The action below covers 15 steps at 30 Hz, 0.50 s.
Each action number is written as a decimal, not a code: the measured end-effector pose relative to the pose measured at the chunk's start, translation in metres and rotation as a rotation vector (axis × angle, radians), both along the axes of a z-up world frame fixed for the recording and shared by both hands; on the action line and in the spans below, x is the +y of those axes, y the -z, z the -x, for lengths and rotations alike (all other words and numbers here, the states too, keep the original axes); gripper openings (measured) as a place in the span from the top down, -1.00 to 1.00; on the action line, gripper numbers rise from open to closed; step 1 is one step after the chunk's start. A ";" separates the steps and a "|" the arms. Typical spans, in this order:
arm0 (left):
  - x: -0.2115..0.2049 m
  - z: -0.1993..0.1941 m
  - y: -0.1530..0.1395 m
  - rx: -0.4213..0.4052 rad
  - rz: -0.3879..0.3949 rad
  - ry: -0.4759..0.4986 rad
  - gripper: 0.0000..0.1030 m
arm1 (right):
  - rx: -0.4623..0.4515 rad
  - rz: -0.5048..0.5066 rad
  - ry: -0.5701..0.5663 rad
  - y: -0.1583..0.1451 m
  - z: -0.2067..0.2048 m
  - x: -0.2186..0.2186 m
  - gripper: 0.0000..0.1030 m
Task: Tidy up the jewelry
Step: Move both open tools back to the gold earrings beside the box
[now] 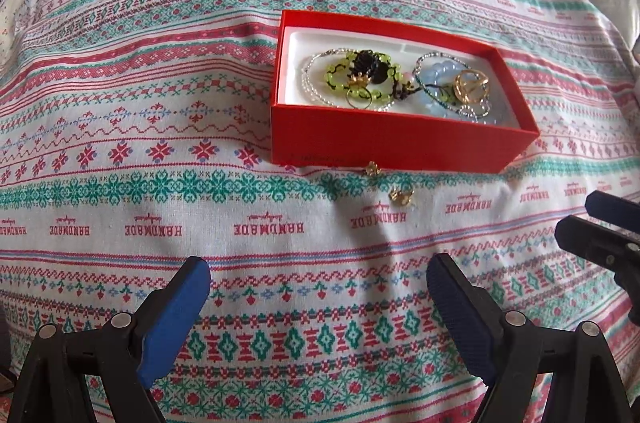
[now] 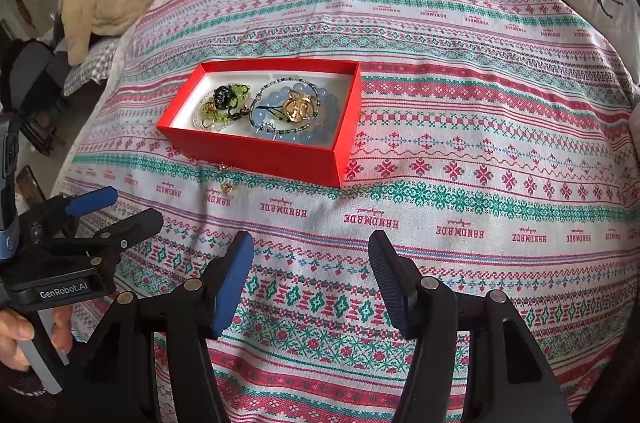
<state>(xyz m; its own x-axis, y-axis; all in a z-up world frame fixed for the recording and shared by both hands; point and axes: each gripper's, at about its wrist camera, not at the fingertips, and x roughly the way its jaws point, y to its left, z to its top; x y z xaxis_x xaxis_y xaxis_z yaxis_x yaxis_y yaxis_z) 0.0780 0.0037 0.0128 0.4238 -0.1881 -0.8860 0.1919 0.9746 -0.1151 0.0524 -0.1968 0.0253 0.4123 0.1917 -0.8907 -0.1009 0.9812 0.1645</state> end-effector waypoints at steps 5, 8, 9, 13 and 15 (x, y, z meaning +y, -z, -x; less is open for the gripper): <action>0.006 0.007 0.007 -0.009 -0.020 0.008 -0.77 | 0.001 0.022 -0.006 0.006 0.003 0.005 -0.22; 0.010 0.011 0.012 -0.018 -0.027 0.003 -0.77 | 0.000 0.036 -0.016 0.010 0.005 0.011 -0.22; 0.012 0.012 0.014 -0.022 -0.031 0.000 -0.77 | 0.002 0.041 -0.021 0.012 0.005 0.014 -0.22; 0.021 0.015 0.025 -0.019 -0.050 -0.013 -0.77 | 0.007 0.058 -0.037 0.022 0.007 0.024 -0.22; 0.025 0.017 0.031 -0.014 -0.064 -0.017 -0.77 | 0.011 0.061 -0.042 0.027 0.008 0.029 -0.22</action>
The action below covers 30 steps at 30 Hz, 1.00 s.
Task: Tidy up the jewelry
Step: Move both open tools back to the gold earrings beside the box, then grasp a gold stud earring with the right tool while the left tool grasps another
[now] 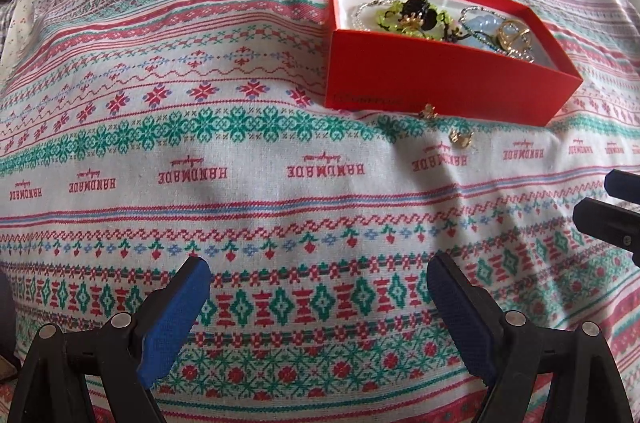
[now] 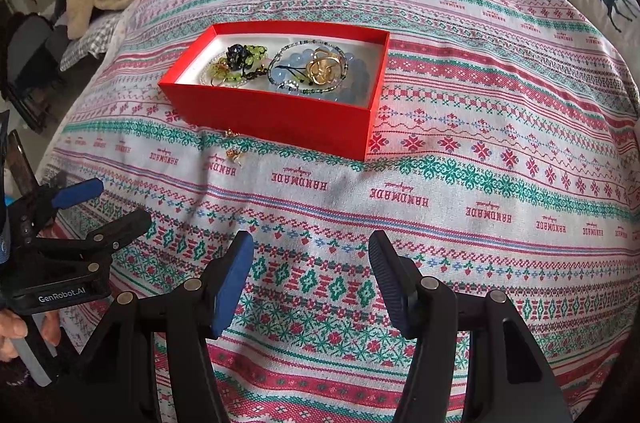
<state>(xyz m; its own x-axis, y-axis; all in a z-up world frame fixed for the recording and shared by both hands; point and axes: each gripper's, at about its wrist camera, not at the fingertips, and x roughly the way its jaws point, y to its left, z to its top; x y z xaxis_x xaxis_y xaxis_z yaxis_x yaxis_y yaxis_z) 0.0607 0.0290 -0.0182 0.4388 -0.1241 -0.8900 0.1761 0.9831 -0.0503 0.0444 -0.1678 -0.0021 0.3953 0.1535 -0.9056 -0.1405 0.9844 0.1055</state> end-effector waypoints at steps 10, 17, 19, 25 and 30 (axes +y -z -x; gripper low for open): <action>0.008 0.003 0.008 0.001 -0.057 0.050 -0.77 | -0.006 0.031 -0.047 0.022 -0.006 0.027 -0.22; 0.008 0.003 0.005 0.013 -0.038 0.077 -0.77 | -0.043 0.020 -0.047 0.024 -0.022 0.043 -0.16; 0.008 0.004 0.004 0.007 -0.041 0.083 -0.77 | -0.055 0.012 -0.048 0.024 -0.027 0.048 0.00; 0.009 0.005 0.002 0.007 -0.027 0.085 -0.77 | -0.065 0.021 -0.054 0.032 -0.044 0.062 0.40; 0.011 0.001 0.001 0.008 0.001 0.084 -0.70 | -0.093 0.048 -0.087 0.037 -0.052 0.071 0.78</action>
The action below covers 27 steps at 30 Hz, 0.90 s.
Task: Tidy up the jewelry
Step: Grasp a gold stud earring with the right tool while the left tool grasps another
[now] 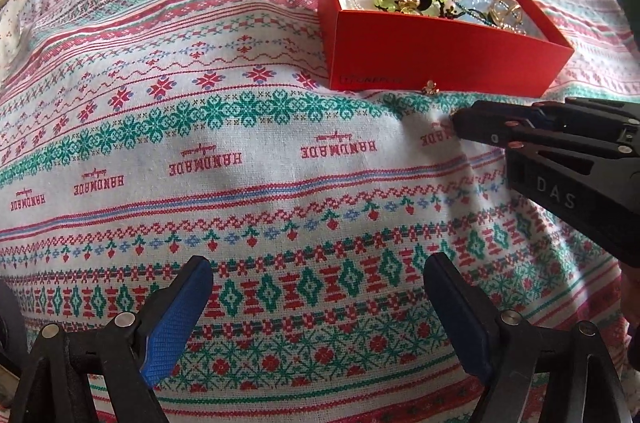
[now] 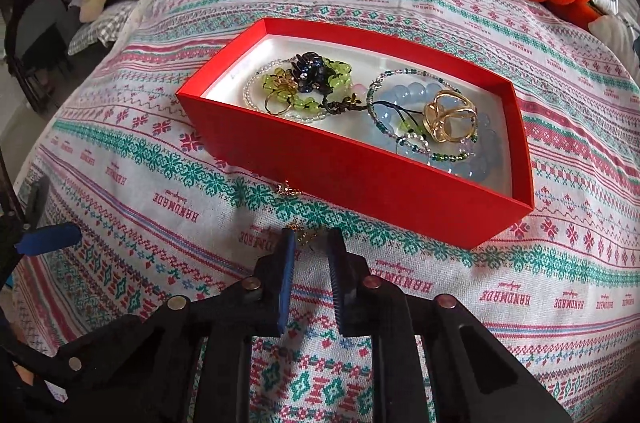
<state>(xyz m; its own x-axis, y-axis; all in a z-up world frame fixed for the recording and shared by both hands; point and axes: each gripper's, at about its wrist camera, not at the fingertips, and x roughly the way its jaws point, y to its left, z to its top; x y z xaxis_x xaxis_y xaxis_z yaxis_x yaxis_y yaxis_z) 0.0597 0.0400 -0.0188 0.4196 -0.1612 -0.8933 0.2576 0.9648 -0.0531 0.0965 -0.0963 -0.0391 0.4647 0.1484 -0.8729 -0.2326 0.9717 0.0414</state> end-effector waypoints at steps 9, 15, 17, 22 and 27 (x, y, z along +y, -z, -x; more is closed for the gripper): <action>-0.009 -0.009 -0.001 -0.003 0.052 0.024 -0.45 | -0.011 0.001 0.009 -0.005 0.002 -0.007 0.81; -0.021 -0.022 -0.002 -0.019 0.094 0.060 0.05 | -0.010 -0.026 0.030 -0.019 0.007 -0.023 0.81; -0.028 -0.027 -0.002 -0.026 0.105 0.074 0.15 | -0.011 -0.032 0.036 -0.022 0.010 -0.029 0.81; -0.050 -0.038 -0.005 -0.059 0.132 0.118 0.34 | -0.009 -0.051 0.053 -0.028 0.018 -0.042 0.81; -0.071 -0.048 -0.005 -0.075 0.126 0.142 0.41 | -0.005 -0.064 0.070 -0.031 0.023 -0.057 0.81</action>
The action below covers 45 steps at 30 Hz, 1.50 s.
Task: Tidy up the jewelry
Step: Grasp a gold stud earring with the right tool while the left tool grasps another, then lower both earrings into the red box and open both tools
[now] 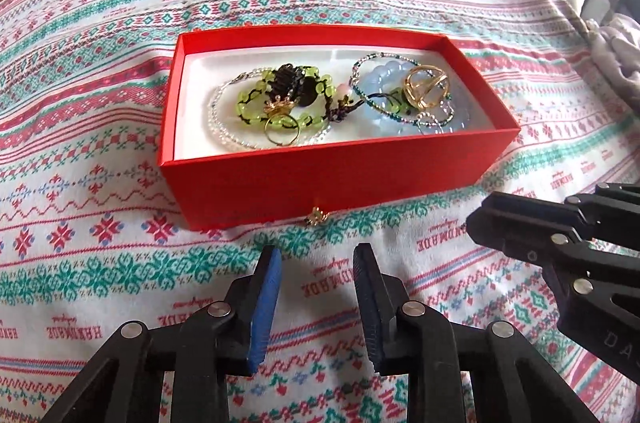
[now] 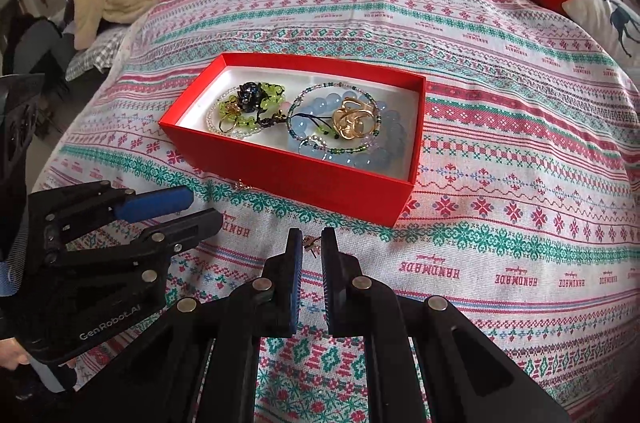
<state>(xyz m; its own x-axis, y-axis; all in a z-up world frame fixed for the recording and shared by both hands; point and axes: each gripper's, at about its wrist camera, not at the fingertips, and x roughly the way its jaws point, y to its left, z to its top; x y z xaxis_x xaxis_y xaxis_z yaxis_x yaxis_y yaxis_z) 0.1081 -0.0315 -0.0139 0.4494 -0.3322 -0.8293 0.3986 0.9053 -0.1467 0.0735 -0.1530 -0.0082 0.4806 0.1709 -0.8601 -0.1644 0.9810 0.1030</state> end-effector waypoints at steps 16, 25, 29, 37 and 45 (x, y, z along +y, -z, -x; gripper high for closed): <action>-0.015 -0.018 0.018 0.037 -0.013 -0.053 0.51 | 0.030 -0.001 0.033 0.004 0.007 -0.025 0.81; -0.016 -0.017 0.017 0.022 -0.043 -0.057 0.86 | 0.021 0.005 0.037 0.001 0.010 -0.026 0.81; -0.013 -0.013 0.013 0.024 -0.045 -0.055 0.87 | 0.013 0.005 0.036 -0.003 0.012 -0.027 0.81; -0.002 0.000 -0.011 -0.008 -0.013 -0.047 0.87 | -0.020 -0.011 0.036 -0.018 0.011 -0.027 0.81; 0.003 0.006 -0.046 -0.077 0.031 -0.049 0.87 | -0.048 -0.031 0.044 -0.033 0.007 -0.027 0.81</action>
